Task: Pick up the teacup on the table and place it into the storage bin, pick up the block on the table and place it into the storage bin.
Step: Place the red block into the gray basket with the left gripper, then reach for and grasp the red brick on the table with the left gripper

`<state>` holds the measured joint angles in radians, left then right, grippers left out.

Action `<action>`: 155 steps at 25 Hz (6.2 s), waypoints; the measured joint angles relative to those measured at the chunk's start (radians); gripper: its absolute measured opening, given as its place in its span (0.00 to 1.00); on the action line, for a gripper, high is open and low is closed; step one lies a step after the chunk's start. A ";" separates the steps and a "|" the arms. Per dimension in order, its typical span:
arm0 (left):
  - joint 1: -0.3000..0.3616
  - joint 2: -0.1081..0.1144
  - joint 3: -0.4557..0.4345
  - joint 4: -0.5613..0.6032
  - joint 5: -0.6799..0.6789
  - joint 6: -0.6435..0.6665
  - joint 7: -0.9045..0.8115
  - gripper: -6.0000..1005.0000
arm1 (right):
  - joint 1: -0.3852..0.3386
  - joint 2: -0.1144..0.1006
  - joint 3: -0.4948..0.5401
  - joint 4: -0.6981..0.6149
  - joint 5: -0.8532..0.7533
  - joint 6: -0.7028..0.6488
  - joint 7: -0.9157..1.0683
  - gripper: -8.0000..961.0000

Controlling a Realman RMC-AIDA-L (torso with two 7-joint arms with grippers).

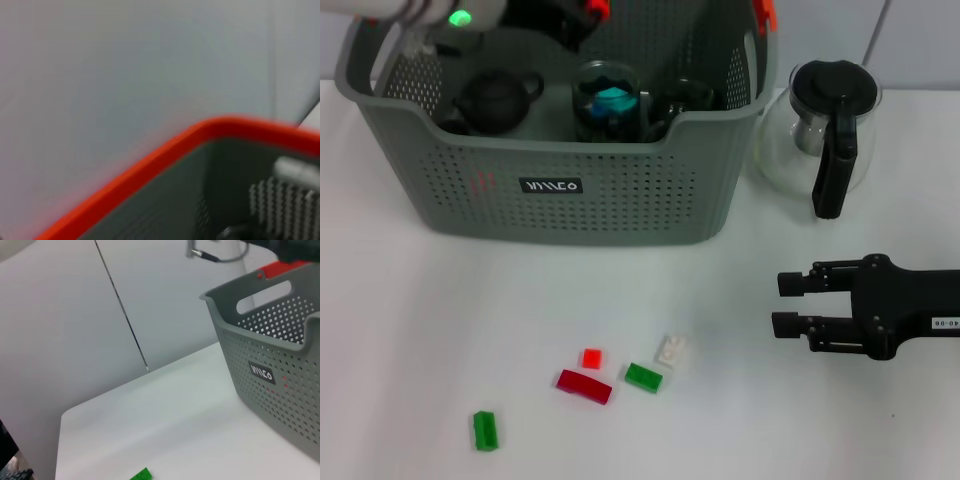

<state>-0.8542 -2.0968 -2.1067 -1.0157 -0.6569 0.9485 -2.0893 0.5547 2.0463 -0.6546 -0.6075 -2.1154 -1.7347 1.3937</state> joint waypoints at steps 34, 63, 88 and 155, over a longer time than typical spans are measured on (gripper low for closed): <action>0.260 -0.059 -0.150 -0.441 -0.273 0.248 -0.101 0.62 | 0.003 -0.001 0.002 -0.002 0.000 0.000 0.005 0.62; 0.419 -0.067 -0.298 -0.408 -0.087 0.984 0.277 0.71 | 0.004 -0.001 -0.003 0.000 -0.012 -0.009 0.008 0.62; 0.342 -0.069 -0.076 -0.445 0.122 0.952 0.066 0.68 | 0.013 0.004 -0.022 -0.001 -0.025 -0.011 0.004 0.62; 0.364 -0.082 0.599 -0.430 0.214 0.619 -0.016 0.59 | 0.012 0.006 -0.023 -0.004 -0.021 -0.011 0.021 0.62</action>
<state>-0.4897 -2.1783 -1.5074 -1.4453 -0.4432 1.5673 -2.1050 0.5670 2.0523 -0.6775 -0.6114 -2.1360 -1.7458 1.4150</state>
